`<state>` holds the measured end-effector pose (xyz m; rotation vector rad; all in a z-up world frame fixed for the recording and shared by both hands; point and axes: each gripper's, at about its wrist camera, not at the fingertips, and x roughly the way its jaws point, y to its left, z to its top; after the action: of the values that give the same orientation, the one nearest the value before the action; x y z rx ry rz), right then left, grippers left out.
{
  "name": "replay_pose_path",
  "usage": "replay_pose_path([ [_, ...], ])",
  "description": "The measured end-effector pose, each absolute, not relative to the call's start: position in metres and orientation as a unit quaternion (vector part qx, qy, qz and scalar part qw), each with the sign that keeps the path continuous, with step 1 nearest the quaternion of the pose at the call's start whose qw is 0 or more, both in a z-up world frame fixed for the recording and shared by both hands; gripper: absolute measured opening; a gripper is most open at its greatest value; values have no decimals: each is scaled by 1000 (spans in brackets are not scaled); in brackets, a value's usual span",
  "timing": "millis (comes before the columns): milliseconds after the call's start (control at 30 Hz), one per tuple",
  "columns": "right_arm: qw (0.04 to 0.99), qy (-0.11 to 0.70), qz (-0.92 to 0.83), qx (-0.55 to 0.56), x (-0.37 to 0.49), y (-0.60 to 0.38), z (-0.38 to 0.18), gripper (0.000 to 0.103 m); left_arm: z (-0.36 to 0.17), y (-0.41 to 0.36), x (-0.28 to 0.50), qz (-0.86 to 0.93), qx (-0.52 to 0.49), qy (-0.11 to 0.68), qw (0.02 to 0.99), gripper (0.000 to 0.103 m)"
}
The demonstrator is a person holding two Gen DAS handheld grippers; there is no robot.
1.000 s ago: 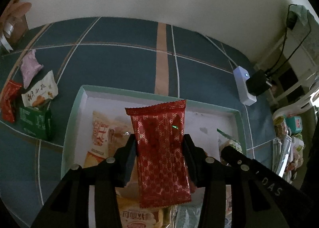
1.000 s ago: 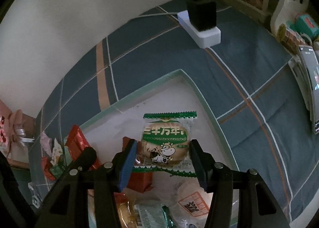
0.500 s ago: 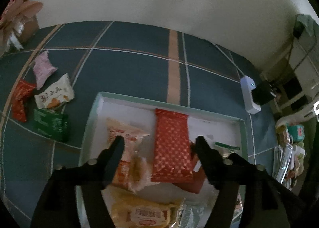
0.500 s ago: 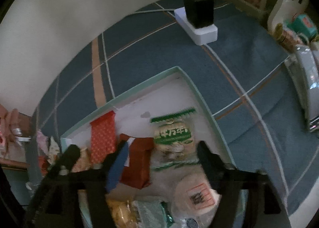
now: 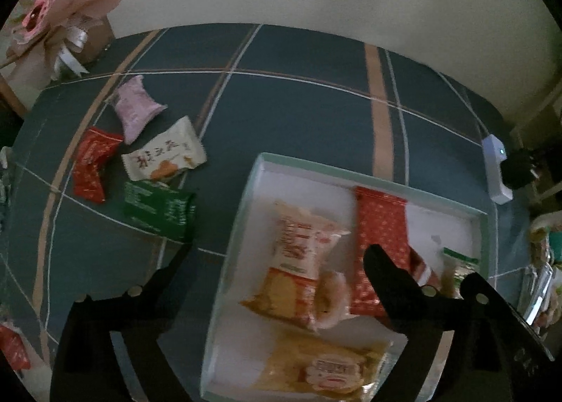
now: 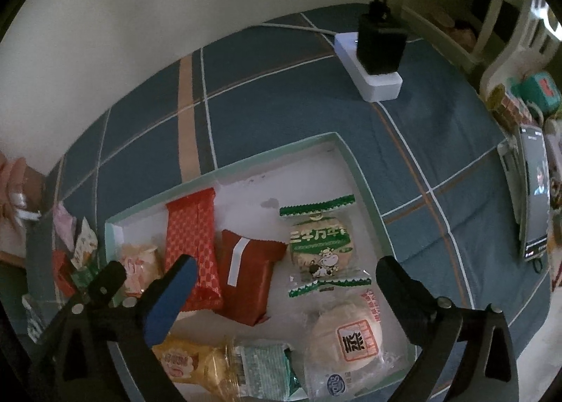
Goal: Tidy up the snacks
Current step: 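Withdraw both grippers from the tray toward the remaining snacks on the cloth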
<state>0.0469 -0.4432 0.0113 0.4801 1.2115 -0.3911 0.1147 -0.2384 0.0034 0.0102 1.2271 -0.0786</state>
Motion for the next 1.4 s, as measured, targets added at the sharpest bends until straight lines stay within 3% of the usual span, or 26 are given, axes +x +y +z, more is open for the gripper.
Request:
replay_pose_path([
  [100, 777, 566, -179, 211, 49, -439, 12, 103, 2, -232, 116, -18, 12, 575, 818, 96],
  [167, 775, 569, -181, 206, 50, -437, 13, 103, 1, -227, 118, -3, 23, 574, 818, 103],
  [933, 784, 572, -173, 169, 60, -395, 39, 103, 29, -171, 119, 19, 28, 550, 834, 103],
  [1400, 789, 589, -119, 129, 84, -317, 34, 103, 34, -91, 131, 83, -12, 550, 831, 103],
])
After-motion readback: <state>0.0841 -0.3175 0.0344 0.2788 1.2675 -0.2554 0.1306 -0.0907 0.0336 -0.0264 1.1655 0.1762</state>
